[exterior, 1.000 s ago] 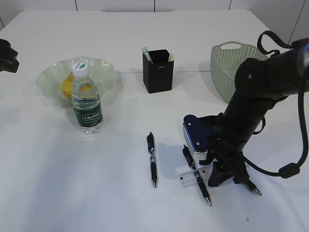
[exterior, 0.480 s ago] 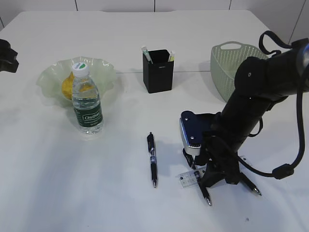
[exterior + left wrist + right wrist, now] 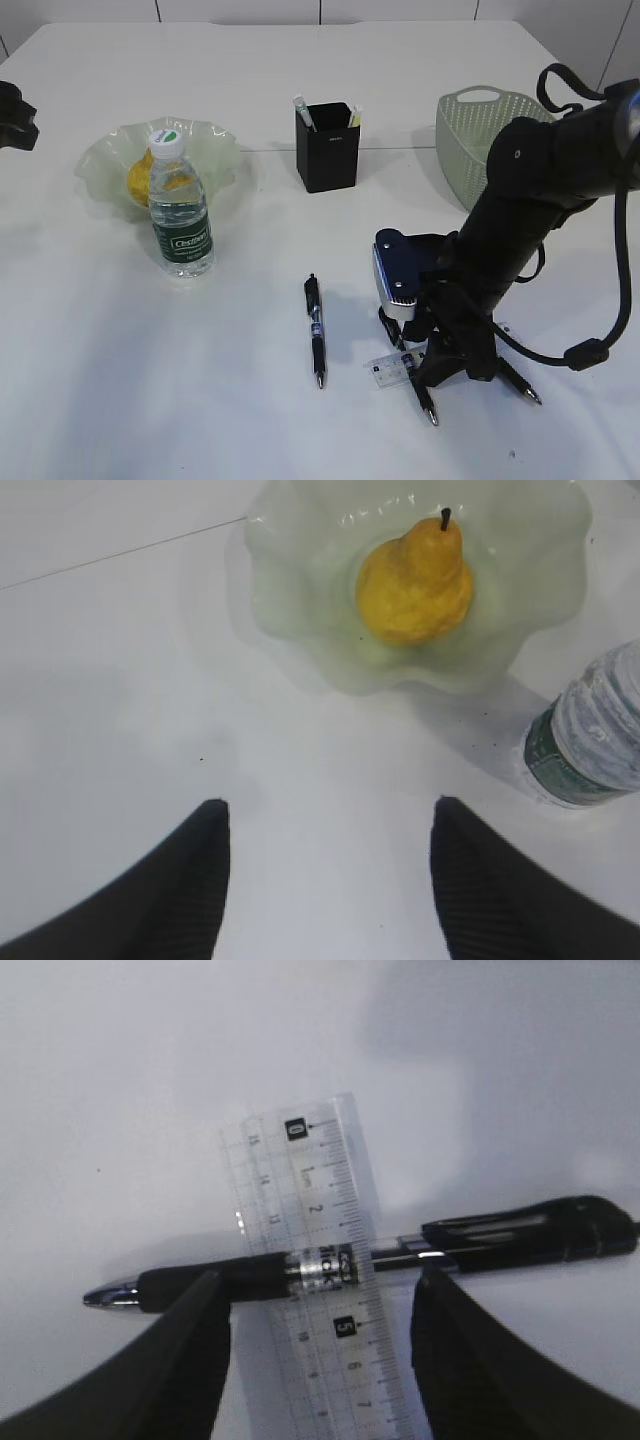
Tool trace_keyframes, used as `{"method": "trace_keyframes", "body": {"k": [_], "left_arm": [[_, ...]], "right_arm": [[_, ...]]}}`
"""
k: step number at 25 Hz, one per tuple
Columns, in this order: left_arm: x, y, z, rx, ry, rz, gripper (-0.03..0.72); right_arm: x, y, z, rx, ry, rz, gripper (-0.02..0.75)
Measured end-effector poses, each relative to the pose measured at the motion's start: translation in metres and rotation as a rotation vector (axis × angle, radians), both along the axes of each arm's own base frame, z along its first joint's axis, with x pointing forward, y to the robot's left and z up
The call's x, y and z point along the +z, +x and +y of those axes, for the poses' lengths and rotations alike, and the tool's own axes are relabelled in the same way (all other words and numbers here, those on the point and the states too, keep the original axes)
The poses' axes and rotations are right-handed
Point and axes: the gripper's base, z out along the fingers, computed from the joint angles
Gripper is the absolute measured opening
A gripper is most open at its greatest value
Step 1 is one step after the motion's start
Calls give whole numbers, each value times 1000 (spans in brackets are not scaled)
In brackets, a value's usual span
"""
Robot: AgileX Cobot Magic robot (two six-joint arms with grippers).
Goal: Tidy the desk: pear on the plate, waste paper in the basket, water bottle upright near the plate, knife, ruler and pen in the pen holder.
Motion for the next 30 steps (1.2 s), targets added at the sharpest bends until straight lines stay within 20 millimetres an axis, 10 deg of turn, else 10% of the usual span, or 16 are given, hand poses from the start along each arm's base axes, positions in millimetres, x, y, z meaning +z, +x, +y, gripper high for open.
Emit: {"method": "trace_keyframes", "body": {"k": [30], "left_arm": [[-1,-1,1,-3,18,11,447]], "right_arm": [[-1,1,-6,5,-69,-6,428]]}}
